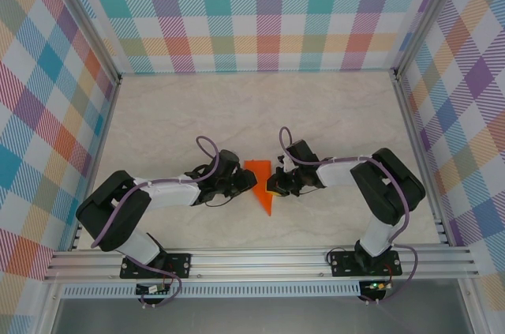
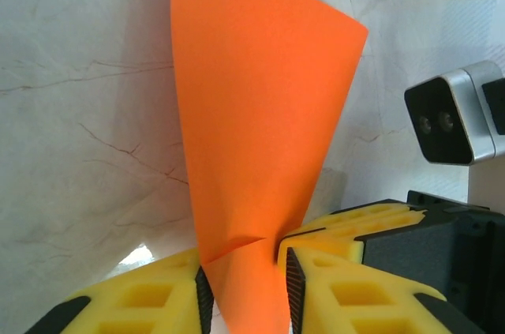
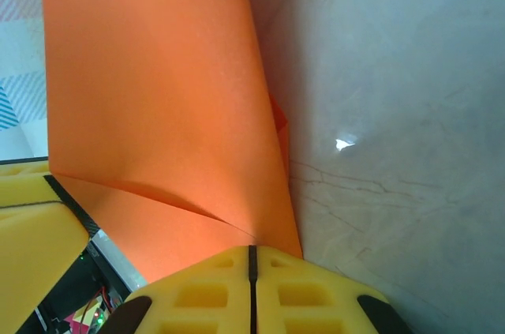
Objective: Fold a paper plane with a square sheet of paper (pick it up from the middle)
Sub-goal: Fold the wing for the fifth time at the center of the table.
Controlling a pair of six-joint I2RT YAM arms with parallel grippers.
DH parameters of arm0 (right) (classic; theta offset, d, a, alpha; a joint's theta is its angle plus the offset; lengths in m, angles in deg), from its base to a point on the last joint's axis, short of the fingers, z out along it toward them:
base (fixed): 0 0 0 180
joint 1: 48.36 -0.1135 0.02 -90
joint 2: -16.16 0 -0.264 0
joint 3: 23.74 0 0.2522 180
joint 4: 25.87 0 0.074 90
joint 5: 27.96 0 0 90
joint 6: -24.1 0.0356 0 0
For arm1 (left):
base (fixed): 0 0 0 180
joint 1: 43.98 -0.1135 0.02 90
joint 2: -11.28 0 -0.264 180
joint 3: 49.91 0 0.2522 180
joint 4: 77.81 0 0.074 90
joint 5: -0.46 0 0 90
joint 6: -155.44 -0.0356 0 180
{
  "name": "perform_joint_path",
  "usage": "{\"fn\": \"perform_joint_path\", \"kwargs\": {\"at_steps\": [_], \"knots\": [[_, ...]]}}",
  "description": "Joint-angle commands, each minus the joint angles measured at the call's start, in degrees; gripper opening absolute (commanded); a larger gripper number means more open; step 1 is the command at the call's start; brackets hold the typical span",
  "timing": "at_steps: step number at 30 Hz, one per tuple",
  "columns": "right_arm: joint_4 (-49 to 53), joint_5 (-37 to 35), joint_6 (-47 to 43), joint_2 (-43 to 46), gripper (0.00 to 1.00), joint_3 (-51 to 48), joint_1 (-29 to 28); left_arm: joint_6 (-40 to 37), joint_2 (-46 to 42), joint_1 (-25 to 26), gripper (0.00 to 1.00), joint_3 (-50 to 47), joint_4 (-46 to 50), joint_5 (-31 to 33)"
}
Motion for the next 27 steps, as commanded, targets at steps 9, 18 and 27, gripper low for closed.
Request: {"fn": "perform_joint_path", "kwargs": {"at_steps": [9, 18, 27], "knots": [[0.32, 0.73, -3.36, -3.08, 0.08, -0.56, 0.8, -5.23, 3.25, -5.12, 0.34, 1.93, -1.3, -8.94], [0.6, 1.2, -3.77, -3.31, 0.08, -0.22, 1.06, -8.23, 5.66, -7.12, 0.3, 4.0, -0.65, -12.81], [3.27, 2.48, -3.33, 2.0, 0.2, 0.99, 1.05, -7.41, 5.53, -7.3, 0.11, 4.07, 0.41, -12.35]]}}
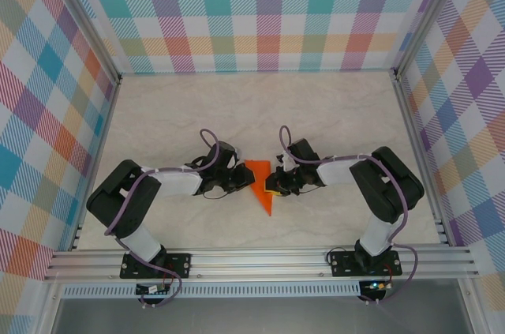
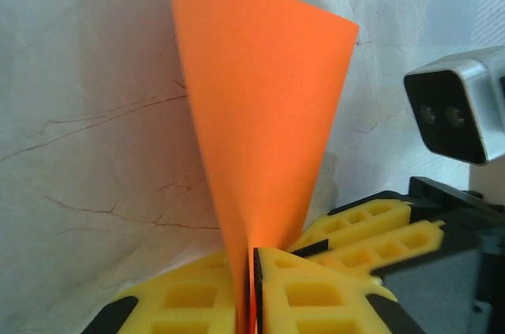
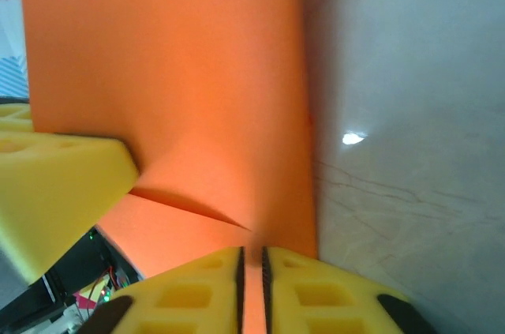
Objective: Fold a paper plane with a square sheet of paper (pick it up from the middle)
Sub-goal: Fold the wing for the fifth time at the center of the table.
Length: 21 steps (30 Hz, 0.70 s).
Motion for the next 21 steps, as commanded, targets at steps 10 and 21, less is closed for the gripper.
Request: {"fn": "perform_joint_path", "kwargs": {"at_steps": [10, 21], "knots": [[8.87, -18.72, -6.47, 25.12, 0.3, -5.85, -2.68, 2.77, -2.35, -0.85, 0.09, 0.38, 1.35, 0.62], [16.77, -27.93, -16.34, 27.51, 0.4, -4.92, -5.92, 3.67, -1.51, -0.61, 0.09, 1.65, 1.79, -0.04]]}}
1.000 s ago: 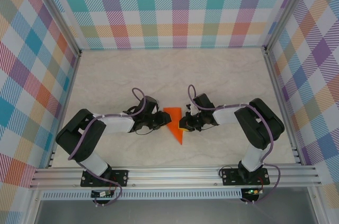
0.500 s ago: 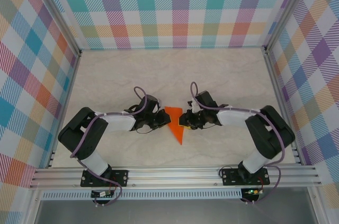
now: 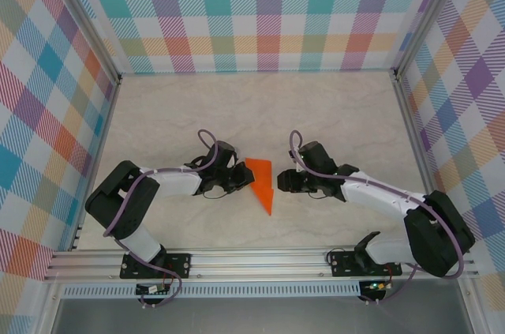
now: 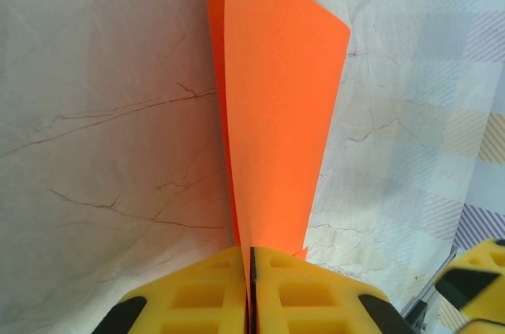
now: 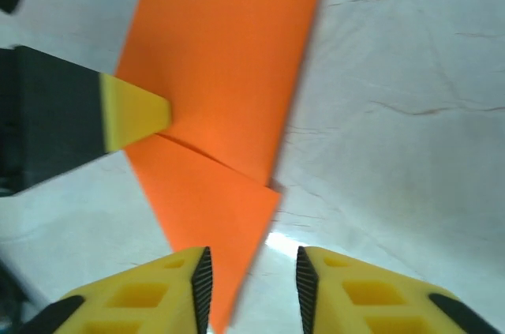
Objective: Fold a paper plane with a square sheet of paper (pick it up from the middle)
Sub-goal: Fold the wing for the fifth time at the center of the table.
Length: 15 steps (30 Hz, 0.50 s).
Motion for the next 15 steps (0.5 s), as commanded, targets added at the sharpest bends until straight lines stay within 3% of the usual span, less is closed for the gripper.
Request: {"fn": "perform_joint_path", "kwargs": {"at_steps": [1, 10, 15], "knots": [[1.8, -6.33, -3.04, 2.75, 0.42, -0.49, -3.91, 0.72, -0.9, -0.62, 0.09, 1.71, 1.71, -0.54], [2.08, -27.4, -7.64, -2.32, 0.43, 2.49, -22.6, 1.23, -0.2, -0.65, 0.09, 2.5, 2.37, -0.99], [-0.21, -32.29, -8.94, -8.01, 0.43, 5.07, -27.32, 1.18, 0.01, -0.61, 0.09, 2.77, 2.58, -1.39]]}}
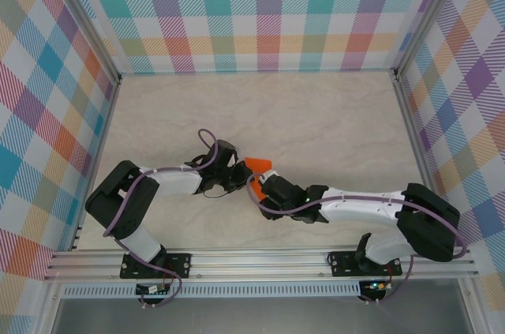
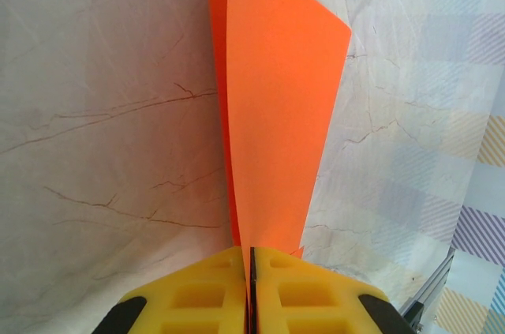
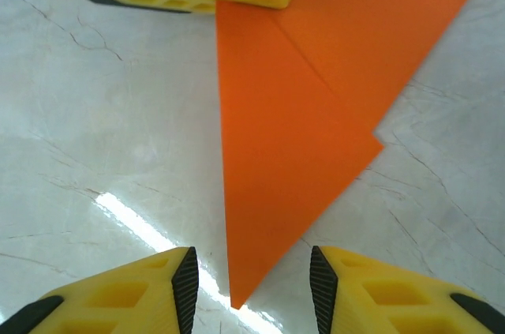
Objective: Fold a paper plane with a square sheet of paper (pick it up from the middle)
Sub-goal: Fold the wing for the fifth time at the center of the table.
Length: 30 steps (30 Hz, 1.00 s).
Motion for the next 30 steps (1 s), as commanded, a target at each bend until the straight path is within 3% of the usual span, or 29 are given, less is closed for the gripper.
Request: {"fn": "perform_joint_path", "kwargs": {"at_steps": [1, 12, 30], "knots": [[-2.0, -6.4, -2.42, -2.95, 0.44, 2.79, -1.79, 0.71, -0.01, -0.61, 0.09, 1.82, 1.29, -1.27], [-4.83, -9.06, -3.36, -11.21, 0.43, 5.4, -3.73, 0.86, 0.15, -0.61, 0.1, 2.16, 1.65, -1.62], [-3.05, -13.68, -3.09, -12.1, 0.25, 6.27, -4.28, 0.88, -0.24, -0.61, 0.1, 2.27, 2.34, -1.58]]}}
